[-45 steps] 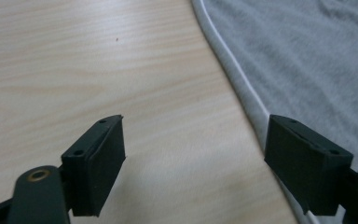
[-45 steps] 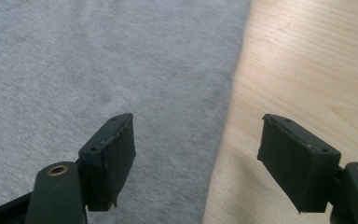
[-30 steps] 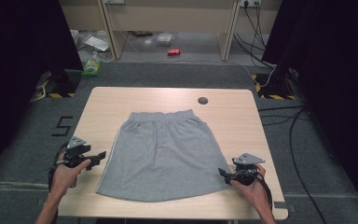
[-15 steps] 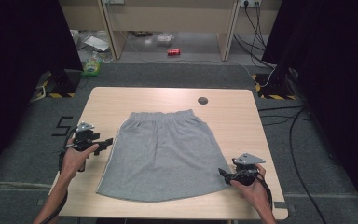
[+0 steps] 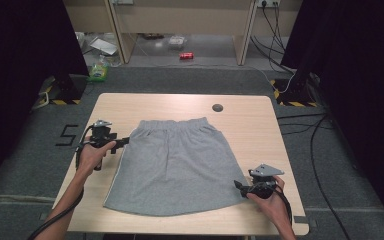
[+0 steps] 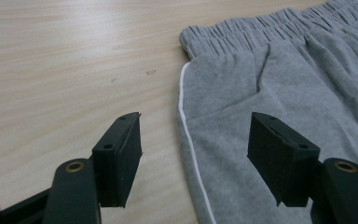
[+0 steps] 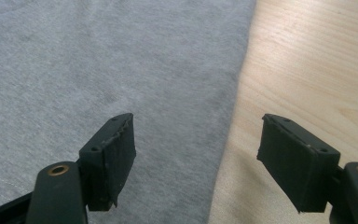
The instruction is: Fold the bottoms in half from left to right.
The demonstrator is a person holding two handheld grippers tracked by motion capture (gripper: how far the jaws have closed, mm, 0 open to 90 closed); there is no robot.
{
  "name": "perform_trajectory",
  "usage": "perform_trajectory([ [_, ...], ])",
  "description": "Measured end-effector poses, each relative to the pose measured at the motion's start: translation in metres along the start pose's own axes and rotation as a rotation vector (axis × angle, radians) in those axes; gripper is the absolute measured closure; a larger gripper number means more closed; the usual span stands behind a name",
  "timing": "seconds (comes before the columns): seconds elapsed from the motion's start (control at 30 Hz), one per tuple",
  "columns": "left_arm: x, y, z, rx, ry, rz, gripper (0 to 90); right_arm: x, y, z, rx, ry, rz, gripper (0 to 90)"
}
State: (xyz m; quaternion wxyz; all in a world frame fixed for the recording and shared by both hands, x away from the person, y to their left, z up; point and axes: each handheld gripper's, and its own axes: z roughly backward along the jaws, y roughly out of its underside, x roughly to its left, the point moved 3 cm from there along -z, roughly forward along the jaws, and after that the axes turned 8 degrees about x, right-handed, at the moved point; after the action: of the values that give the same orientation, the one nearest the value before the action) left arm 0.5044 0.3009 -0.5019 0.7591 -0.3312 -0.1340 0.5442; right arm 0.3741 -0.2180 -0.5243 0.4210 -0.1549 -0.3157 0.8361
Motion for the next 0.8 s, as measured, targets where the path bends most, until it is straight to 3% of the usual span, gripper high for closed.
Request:
perform_trajectory([
  [0.5, -0.002, -0.026, -0.026, 0.017, -0.004, 0.011, 43.8, 0.000, 0.000, -0.001, -0.002, -0.008, 0.001, 27.6],
  [0.8, -0.008, -0.040, -0.042, 0.045, -0.016, -0.021, 45.4, 0.002, 0.001, -0.001, 0.000, -0.010, 0.002, 27.6],
])
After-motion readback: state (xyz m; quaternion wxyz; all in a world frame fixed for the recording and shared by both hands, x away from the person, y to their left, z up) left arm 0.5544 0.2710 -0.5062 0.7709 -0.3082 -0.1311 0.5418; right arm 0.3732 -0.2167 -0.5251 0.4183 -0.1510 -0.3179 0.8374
